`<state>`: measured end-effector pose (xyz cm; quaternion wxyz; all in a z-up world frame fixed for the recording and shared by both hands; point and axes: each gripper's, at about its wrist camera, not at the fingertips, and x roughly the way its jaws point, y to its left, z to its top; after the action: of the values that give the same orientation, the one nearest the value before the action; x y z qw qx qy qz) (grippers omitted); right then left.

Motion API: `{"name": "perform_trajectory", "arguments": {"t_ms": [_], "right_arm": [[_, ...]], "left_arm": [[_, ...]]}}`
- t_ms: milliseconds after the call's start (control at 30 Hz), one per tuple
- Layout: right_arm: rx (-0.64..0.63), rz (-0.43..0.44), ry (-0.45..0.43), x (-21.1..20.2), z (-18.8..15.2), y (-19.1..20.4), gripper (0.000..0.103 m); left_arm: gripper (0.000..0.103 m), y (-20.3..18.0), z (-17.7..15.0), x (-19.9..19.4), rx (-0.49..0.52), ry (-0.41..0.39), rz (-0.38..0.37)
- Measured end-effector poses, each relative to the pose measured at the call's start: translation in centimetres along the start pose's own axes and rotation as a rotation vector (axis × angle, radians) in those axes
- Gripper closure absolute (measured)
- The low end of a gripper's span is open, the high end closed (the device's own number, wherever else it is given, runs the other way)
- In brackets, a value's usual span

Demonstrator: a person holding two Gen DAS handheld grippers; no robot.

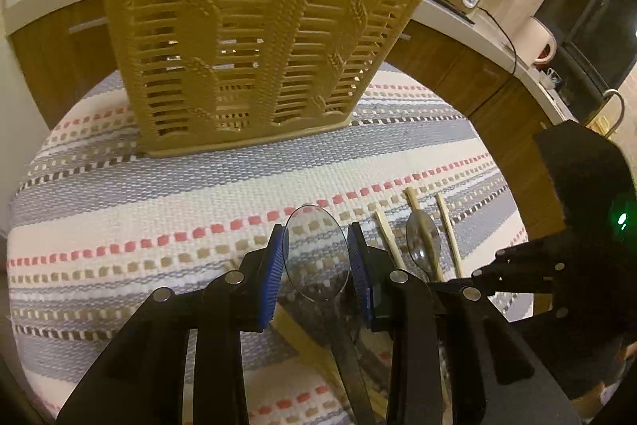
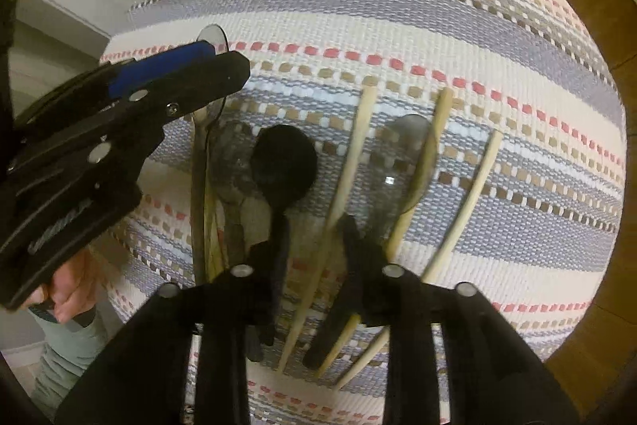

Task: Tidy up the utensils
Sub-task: 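Grasp a clear spoon with the left tool while the right tool grasps a wooden chopstick, then carry the spoon and chopstick over the caddy and release both into it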

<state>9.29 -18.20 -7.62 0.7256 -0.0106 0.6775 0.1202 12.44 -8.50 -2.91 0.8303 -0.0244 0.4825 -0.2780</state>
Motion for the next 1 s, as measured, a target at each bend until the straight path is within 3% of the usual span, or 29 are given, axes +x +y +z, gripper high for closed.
{"name": "perform_trajectory", "arguments": {"t_ms": [167, 233, 267, 400, 600, 667, 700, 733, 867, 1000], "right_arm": [[-0.065, -0.130, 0.000, 0.4, 0.5, 2.4, 0.076], [-0.075, -0.148, -0.009, 0.5, 0.5, 2.8, 0.082], [-0.084, -0.154, -0.018, 0.5, 0.5, 2.9, 0.093], [-0.121, -0.156, -0.045, 0.7, -0.5, 2.9, 0.098], [-0.131, -0.057, -0.139, -2.2, -4.1, 1.6, 0.099], [-0.137, -0.012, -0.213, -4.3, -4.7, 1.1, 0.099], [-0.148, 0.015, -0.295, -6.6, -4.9, 0.7, 0.099], [-0.148, 0.015, -0.295, -6.6, -4.9, 0.7, 0.099], [-0.169, 0.057, -0.479, -11.8, -4.1, 0.4, 0.099], [-0.196, 0.062, -0.743, -18.7, -1.9, -1.1, 0.099]], "left_arm": [[0.073, 1.1, -0.9, -1.5, -0.002, -0.026, -0.017], [0.073, 1.2, -1.1, -1.7, -0.001, -0.035, -0.017], [0.073, 1.2, -1.3, -1.9, -0.003, -0.039, -0.016], [0.073, 1.0, -1.6, -3.2, -0.001, -0.073, -0.013], [0.074, 0.3, -1.0, -7.7, 0.029, -0.190, -0.015], [0.074, 0.0, -0.5, -9.6, 0.041, -0.236, -0.013], [0.074, -0.1, -0.1, -10.7, 0.048, -0.266, -0.013], [0.074, -0.4, 0.2, -11.6, 0.053, -0.290, -0.010], [0.074, -1.2, 2.2, -15.9, 0.067, -0.417, 0.001], [0.074, -2.4, 5.1, -19.1, 0.091, -0.536, 0.043]]}}
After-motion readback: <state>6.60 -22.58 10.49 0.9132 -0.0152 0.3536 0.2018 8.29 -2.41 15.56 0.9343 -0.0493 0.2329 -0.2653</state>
